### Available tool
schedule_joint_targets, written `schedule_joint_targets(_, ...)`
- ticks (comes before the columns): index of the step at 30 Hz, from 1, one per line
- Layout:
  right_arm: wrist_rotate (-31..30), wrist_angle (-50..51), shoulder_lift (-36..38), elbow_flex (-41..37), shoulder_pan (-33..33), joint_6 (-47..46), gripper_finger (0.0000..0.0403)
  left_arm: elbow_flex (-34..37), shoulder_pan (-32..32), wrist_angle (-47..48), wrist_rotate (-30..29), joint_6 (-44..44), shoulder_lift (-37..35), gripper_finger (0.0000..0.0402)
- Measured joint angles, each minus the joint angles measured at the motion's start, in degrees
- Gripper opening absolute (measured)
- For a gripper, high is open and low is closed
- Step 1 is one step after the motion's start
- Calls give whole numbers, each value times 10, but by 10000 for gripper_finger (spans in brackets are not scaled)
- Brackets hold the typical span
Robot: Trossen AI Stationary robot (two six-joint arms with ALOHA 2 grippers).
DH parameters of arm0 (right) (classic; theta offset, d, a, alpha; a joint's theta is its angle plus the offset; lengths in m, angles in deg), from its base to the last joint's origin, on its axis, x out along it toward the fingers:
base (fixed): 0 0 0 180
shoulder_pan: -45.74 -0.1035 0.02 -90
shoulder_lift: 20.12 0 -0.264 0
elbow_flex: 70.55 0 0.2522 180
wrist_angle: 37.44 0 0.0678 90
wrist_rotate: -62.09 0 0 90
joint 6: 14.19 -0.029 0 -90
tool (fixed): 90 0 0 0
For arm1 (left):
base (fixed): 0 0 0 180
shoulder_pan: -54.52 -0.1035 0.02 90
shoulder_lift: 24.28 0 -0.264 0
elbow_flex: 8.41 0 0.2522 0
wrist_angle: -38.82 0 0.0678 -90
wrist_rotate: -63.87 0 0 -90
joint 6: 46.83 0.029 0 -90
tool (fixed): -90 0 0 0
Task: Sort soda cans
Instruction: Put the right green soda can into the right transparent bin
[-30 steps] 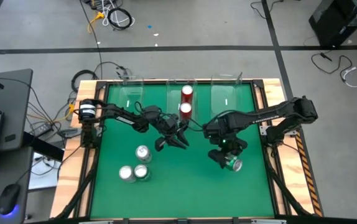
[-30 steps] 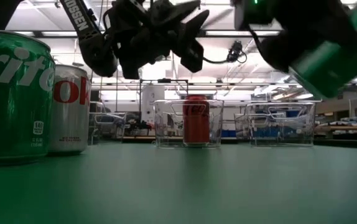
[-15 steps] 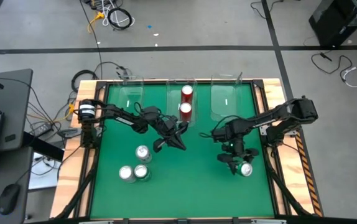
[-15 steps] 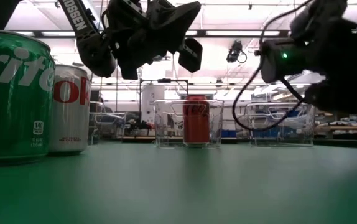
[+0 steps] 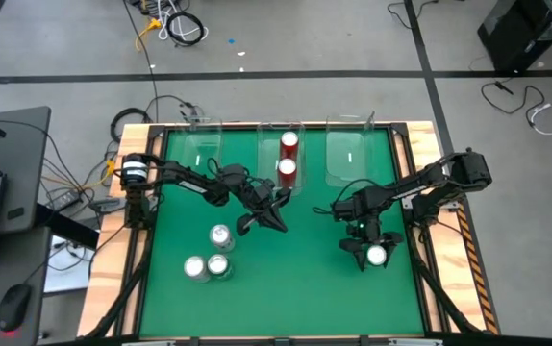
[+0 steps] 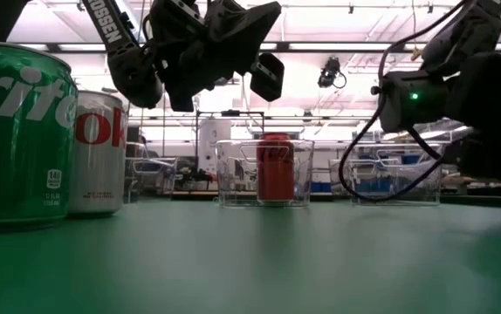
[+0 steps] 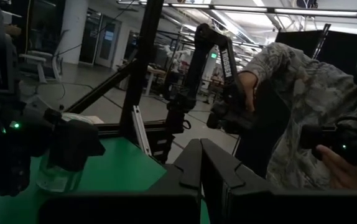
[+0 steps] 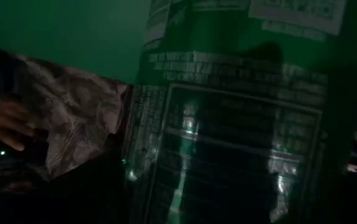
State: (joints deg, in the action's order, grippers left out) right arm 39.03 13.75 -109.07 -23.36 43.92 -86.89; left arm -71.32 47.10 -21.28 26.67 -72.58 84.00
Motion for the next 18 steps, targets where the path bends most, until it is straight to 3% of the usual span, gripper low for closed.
schedule_joint_targets(7,-2,-45,0,4,21,-2,341,0,-1,0,3,0,0,7)
schedule_joint_targets(18,-28,-48,0,48,68,9,365,0,-9,0,4,-1,0,8)
